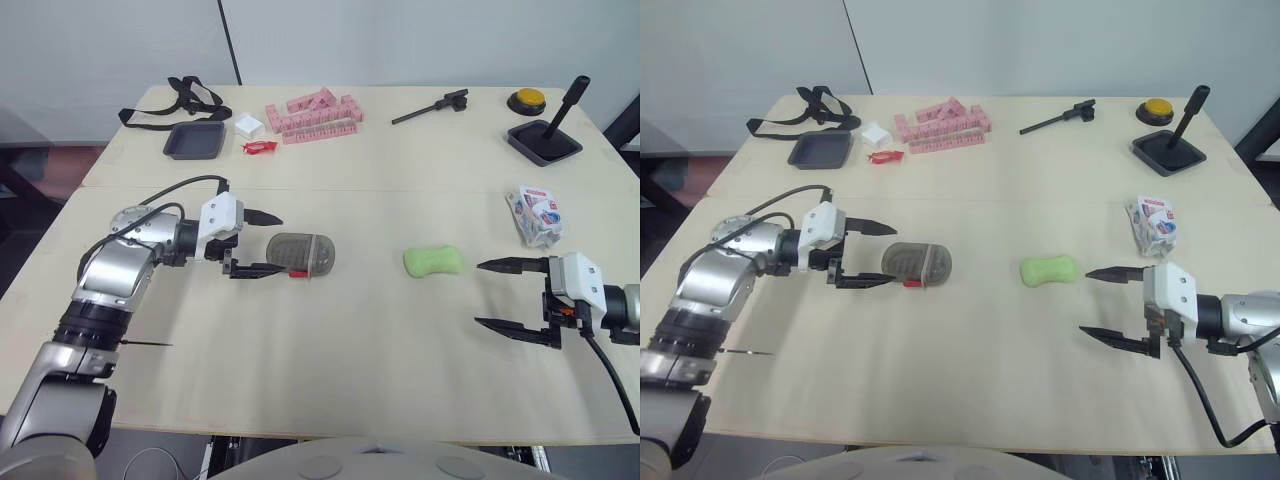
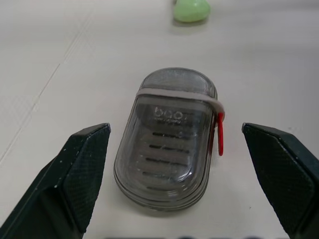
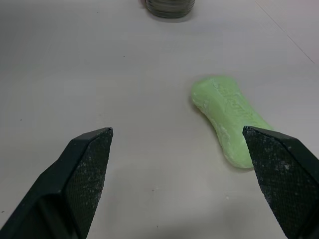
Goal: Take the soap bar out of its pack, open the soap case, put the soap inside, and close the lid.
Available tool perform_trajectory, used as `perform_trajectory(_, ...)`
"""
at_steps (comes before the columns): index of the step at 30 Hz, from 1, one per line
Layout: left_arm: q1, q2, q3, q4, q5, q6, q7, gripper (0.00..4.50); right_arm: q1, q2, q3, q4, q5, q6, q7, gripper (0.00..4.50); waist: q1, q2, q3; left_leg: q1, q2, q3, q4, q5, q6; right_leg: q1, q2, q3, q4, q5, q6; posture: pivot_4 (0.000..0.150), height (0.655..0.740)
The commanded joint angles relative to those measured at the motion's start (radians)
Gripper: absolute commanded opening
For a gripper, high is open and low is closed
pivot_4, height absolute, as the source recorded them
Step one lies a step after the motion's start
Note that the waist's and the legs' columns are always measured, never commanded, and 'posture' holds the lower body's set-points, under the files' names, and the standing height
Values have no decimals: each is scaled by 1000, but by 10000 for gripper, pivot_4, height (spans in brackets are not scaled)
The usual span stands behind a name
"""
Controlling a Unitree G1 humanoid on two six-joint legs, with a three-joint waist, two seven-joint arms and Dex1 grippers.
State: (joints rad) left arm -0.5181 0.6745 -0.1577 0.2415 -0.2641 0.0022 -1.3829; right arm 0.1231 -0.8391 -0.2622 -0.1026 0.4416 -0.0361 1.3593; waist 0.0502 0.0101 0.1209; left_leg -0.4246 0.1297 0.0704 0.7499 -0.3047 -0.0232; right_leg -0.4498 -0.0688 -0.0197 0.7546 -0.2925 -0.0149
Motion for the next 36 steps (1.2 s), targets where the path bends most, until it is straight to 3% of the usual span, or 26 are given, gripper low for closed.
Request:
perform_trajectory(1,-52,2,-13,69,23,-46,-49,45000,-4,-3,0,2,15,-21,14,44601,0,0,0,0,0,0,0,0,0,0,0,0,0,0,0,1500,7109)
perform_trajectory(17,-153,-104,-94,310,136,-222,-87,45000,8,19,16,29,0,-68,-15,44601,3,0,0,-2,0,0,0,1,1,0,-2,-3,0,0,0,1500,7109)
perform_trajectory(36,-160,-147,-66,351,131,-200,-48,45000,15,20,33,33,-6,-84,-38,44601,4,-1,0,-4,0,0,0,1,2,0,-4,-6,0,0,0,1500,7109)
